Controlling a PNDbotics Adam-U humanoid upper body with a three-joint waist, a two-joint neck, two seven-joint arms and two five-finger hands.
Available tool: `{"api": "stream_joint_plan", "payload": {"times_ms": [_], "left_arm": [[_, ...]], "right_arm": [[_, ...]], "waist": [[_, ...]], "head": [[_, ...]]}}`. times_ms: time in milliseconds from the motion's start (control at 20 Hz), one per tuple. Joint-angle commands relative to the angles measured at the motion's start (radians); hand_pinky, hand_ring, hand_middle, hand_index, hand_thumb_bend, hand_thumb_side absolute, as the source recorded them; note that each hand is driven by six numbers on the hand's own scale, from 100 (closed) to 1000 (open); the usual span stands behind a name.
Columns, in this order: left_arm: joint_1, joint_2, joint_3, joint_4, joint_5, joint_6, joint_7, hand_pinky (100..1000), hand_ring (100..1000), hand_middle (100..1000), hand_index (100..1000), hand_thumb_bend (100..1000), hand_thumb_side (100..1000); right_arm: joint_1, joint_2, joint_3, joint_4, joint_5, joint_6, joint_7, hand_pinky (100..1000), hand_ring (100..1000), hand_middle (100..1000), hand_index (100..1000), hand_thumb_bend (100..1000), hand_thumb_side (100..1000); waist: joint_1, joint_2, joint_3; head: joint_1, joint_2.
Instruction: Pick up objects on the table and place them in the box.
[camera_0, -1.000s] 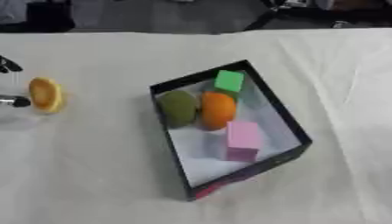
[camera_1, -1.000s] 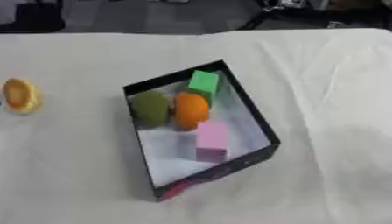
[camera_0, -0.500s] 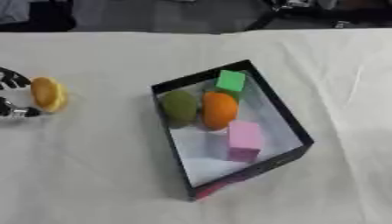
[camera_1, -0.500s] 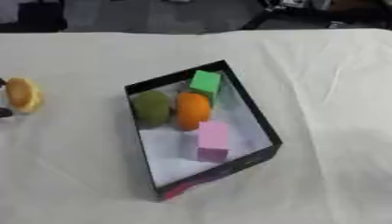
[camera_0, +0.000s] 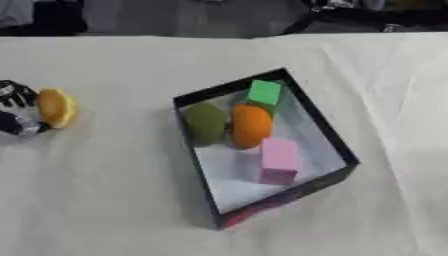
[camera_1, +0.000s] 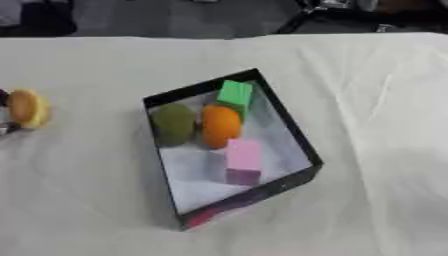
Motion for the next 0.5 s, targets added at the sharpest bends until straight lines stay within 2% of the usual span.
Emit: {"api": "stream_joint_plan", "payload": {"times_ms": [50, 200, 350, 500], "left_arm": [[-0.022, 0.01, 0.013, 0.004, 0.004, 0.008, 0.008, 784, 755, 705, 843, 486, 612], [-0.028, 0.0, 0.018, 0.015, -0.003, 0.022, 0.006, 789, 765, 716, 855, 570, 709], [-0.037, -0.012, 0.03, 0.028, -0.014, 0.036, 0.011, 788, 763, 712, 850, 578, 726], [-0.046, -0.026, 0.04, 0.041, -0.024, 0.053, 0.034, 778, 749, 691, 823, 458, 651]], "right_arm": [[-0.007, -0.027, -0.009, -0.001, 0.007, 0.001, 0.002, 829, 881, 811, 819, 100, 607], [-0.009, -0.026, -0.007, 0.002, 0.01, 0.0, 0.004, 829, 881, 812, 819, 100, 608], [-0.012, -0.023, -0.004, 0.005, 0.014, 0.001, 0.008, 829, 881, 812, 819, 100, 611], [-0.019, -0.019, -0.001, 0.009, 0.019, 0.007, 0.011, 830, 881, 812, 819, 100, 613]], "waist": [[-0.016, 0.005, -0.003], [-0.017, 0.007, -0.005], [-0.018, 0.01, -0.006], [-0.018, 0.013, -0.008]], "head": [[0.004, 0.005], [0.008, 0.005], [0.01, 0.005], [0.012, 0.005]]}}
